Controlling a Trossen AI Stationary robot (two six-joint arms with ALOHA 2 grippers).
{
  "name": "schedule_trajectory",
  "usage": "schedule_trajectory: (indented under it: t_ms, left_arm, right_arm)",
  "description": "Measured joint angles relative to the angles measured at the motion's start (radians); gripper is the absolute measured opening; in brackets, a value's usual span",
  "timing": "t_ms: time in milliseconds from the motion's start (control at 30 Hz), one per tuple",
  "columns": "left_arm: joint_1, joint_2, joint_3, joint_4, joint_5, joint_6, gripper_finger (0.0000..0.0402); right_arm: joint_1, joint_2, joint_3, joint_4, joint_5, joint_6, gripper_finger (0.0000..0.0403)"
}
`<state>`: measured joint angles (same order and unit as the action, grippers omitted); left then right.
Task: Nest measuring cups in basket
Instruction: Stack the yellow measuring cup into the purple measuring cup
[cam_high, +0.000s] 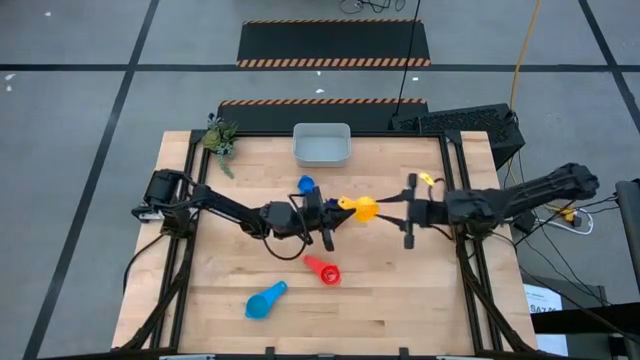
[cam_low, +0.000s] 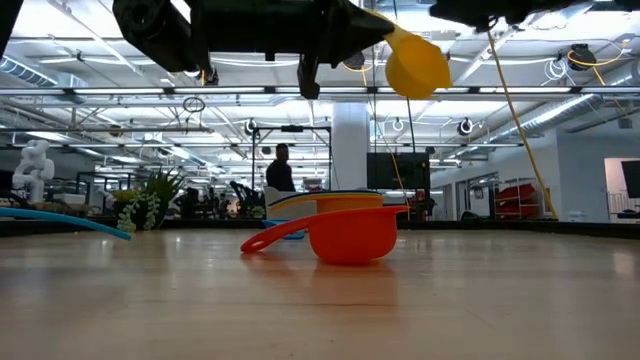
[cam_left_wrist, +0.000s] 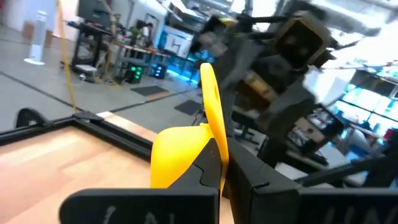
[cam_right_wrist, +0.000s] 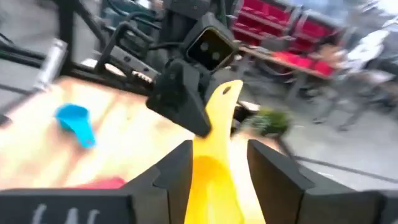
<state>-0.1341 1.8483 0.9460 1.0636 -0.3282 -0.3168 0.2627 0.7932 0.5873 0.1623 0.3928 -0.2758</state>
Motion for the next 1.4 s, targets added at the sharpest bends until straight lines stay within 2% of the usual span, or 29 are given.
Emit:
schedule_trajectory:
  t_ms: [67, 133, 367, 500, 667, 800, 900, 1033, 1233, 1400]
  left_arm:
    - [0.000, 0.003, -0.002, 0.023, -0.002, -0.009, 0.0006]
    - [0.000, 0.002, -0.002, 0.075, 0.000, -0.027, 0.0006]
    - [0.027, -0.019, -0.002, 0.246, 0.050, -0.118, 0.0011]
    - [0.038, -0.066, -0.004, 0.237, 0.061, -0.170, 0.0006]
    - [0.027, -0.128, -0.004, 0.234, 0.068, -0.229, 0.0011]
    - [0.013, -0.157, -0.004, 0.221, 0.069, -0.243, 0.0009]
    - [0.000, -0.165, -0.004, 0.231, 0.069, -0.244, 0.0006]
    - [-0.013, -0.162, -0.004, 0.224, 0.069, -0.283, 0.0017]
    - [-0.029, -0.163, -0.004, 0.223, 0.069, -0.271, 0.0006]
    - [-0.038, -0.163, -0.004, 0.224, 0.069, -0.285, 0.0016]
  right_arm:
    - [0.055, -0.043, 0.000, -0.014, 0.091, -0.075, 0.0154]
    - [0.100, -0.068, 0.000, -0.003, 0.131, -0.187, 0.0155]
    - [0.222, -0.047, 0.000, -0.016, 0.141, -0.736, 0.0155]
    - [0.289, 0.008, 0.000, 0.013, 0.250, -0.957, 0.0155]
    - [0.354, 0.114, 0.000, 0.200, 0.466, -1.210, 0.0155]
    - [0.384, 0.200, 0.000, 0.465, 0.550, -1.510, 0.0155]
    - [0.393, 0.245, 0.000, 0.640, 0.550, -1.676, 0.0155]
    - [0.395, 0.288, 0.000, 0.750, 0.547, -1.863, 0.0155]
    - [0.392, 0.311, 0.000, 0.786, 0.504, -2.091, 0.0155]
    - [0.391, 0.313, 0.000, 0.810, 0.443, -2.213, 0.0155]
